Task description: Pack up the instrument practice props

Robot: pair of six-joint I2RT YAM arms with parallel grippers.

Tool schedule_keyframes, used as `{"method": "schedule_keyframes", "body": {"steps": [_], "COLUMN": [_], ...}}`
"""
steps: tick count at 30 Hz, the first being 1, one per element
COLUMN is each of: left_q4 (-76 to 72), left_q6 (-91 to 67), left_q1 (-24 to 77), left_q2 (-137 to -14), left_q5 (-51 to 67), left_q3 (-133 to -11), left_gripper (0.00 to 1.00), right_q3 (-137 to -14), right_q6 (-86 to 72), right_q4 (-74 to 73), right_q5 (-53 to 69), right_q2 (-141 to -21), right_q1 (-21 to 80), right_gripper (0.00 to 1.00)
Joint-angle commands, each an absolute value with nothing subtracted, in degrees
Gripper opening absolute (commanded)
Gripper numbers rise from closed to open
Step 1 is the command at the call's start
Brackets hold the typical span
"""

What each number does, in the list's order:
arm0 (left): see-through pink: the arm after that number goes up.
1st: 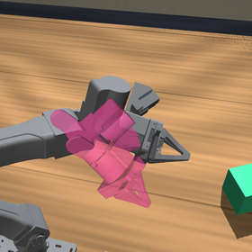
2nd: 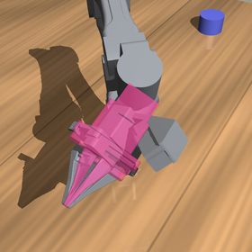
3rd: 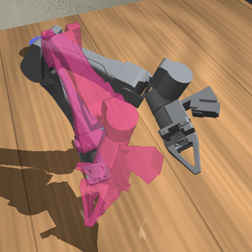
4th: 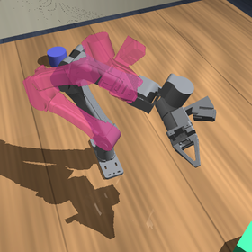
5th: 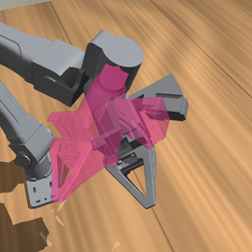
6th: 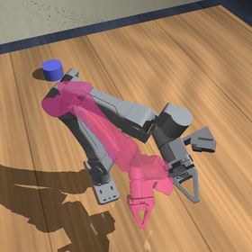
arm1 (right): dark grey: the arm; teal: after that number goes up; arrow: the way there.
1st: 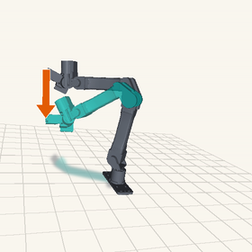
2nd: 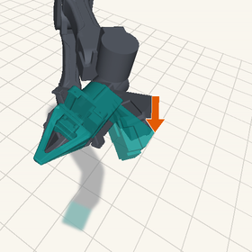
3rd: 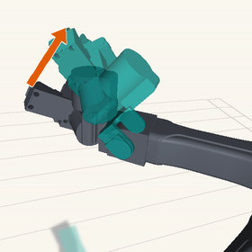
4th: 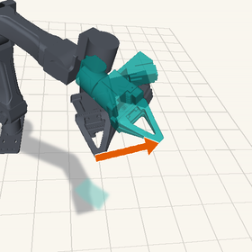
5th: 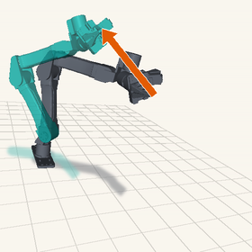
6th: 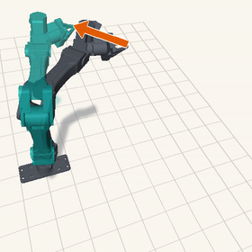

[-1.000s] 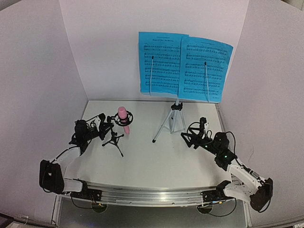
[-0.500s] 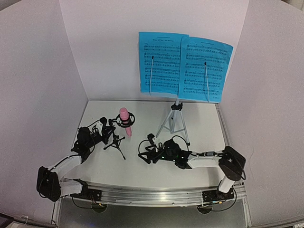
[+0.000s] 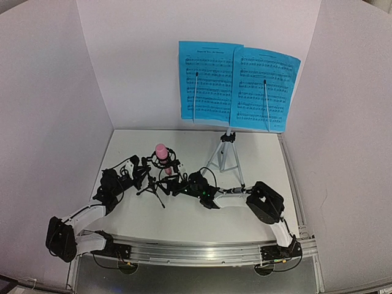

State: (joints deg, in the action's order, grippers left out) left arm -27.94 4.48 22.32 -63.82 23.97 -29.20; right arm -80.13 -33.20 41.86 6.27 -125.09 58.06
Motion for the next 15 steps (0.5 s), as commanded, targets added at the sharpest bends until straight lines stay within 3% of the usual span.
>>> {"method": "schedule_keyframes", "body": {"steps": [1, 4, 10, 15], "left_q4": [-28.97, -30.15, -30.95, -31.70], "left_q6": [5.80, 5.71, 5.63, 5.36], "left_q1": [23.66, 24.03, 24.51, 24.94], "left_q2": [-64.58, -65.18, -65.45, -66.77], "left_q5": [26.86, 26.43, 25.86, 25.22], "left_q3": [-28.69, -28.64, -28.12, -28.82], "left_gripper": [0.00, 0.00, 0.00, 0.00], "right_q3": [-85.48, -85.41, -92.46, -91.84], "right_q6": [-39.93, -44.75, -51.06, -53.74], "right_q4": [47.90, 53.33, 57.21, 58.37], "right_q5": [3.98, 2.29, 9.04, 8.47], "right_q2": [-130.16, -132.41, -138.79, -139.51], "right_q1": [58.25, 57.87, 56.49, 55.73], "right_gripper": [0.73, 0.70, 0.50, 0.40]}}
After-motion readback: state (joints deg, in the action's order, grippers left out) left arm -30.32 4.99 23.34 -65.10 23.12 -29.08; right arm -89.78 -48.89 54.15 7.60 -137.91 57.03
